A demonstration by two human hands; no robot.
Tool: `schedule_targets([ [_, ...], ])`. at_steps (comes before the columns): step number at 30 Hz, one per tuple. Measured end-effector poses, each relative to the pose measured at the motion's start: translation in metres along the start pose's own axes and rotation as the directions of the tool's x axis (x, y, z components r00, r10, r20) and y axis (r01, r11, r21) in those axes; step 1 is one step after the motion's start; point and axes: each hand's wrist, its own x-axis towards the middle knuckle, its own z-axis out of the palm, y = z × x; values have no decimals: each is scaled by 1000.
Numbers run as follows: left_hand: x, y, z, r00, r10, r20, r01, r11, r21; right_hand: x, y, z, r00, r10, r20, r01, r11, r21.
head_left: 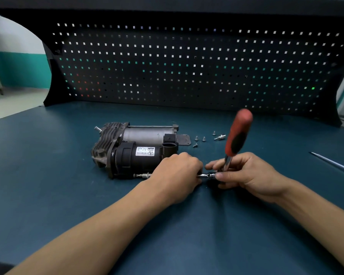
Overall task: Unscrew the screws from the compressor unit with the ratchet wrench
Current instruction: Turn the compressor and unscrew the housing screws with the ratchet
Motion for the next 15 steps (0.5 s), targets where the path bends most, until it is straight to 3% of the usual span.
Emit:
schedule_targets([
  [10,0,0,1,1000,15,-12,-15,999,50,-3,-2,2,999,-22,24,21,997,76],
  [15,0,-1,2,1000,7,-17,-7,999,48,-7,-6,5,992,-123,32,124,992,-18],
])
